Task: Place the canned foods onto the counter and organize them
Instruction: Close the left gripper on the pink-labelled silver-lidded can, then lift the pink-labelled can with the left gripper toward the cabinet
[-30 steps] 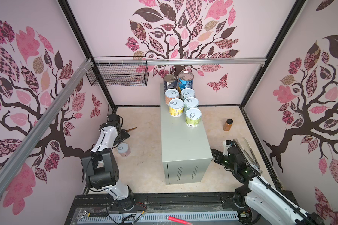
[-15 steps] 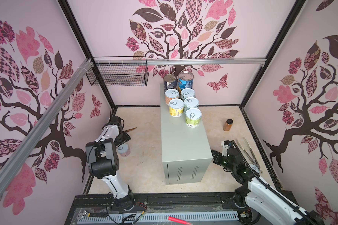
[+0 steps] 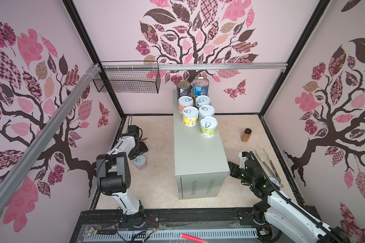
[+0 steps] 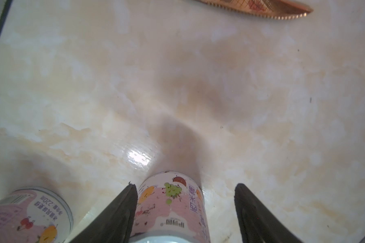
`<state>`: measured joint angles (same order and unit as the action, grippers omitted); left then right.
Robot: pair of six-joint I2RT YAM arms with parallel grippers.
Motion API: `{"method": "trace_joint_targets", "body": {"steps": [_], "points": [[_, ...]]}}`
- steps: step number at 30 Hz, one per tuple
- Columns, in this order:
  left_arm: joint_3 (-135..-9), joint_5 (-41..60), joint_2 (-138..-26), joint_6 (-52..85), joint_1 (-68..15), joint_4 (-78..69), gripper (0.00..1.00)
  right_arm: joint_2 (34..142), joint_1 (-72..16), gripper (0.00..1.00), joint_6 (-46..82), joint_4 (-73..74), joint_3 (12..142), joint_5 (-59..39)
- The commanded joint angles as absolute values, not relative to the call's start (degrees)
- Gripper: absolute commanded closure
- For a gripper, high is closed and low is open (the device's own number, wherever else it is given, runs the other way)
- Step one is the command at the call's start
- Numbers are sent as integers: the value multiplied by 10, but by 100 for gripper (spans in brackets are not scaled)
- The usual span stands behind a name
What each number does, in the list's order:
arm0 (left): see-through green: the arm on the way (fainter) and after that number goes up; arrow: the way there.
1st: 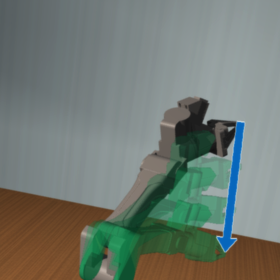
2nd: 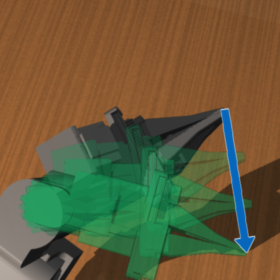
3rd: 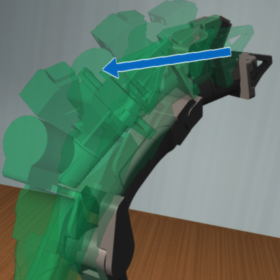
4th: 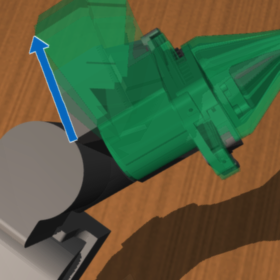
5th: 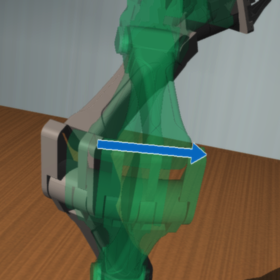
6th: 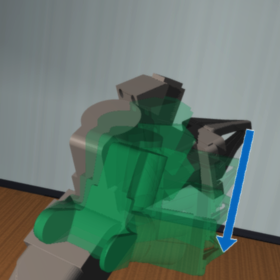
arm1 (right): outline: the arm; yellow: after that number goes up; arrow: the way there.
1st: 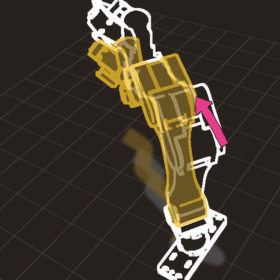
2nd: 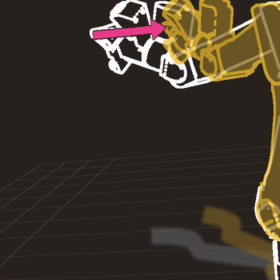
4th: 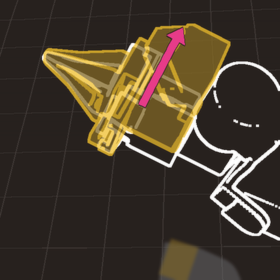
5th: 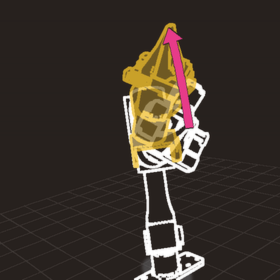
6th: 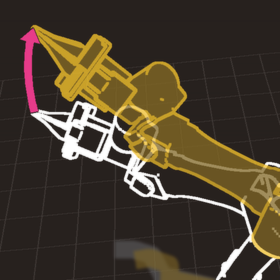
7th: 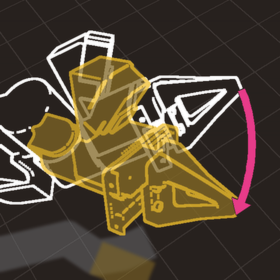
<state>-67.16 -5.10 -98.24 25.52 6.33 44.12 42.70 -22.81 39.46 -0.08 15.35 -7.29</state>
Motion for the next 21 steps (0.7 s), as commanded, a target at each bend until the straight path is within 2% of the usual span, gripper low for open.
{"method": "trace_joint_targets", "body": {"steps": [1,6,12,17,21], "points": [[-631,-26,-952,264,56,443,25,423,-231,0,391,4,154,-73],[-575,1,-898,283,24,433,24,423,-231,0,389,5,155,-76],[-501,-27,-821,311,-24,400,17,425,-231,0,381,5,157,-87],[-440,-74,-765,331,-55,338,12,422,-231,0,374,1,158,-91],[-397,-158,-734,351,-106,274,7,419,-231,0,369,0,157,-92]]}}
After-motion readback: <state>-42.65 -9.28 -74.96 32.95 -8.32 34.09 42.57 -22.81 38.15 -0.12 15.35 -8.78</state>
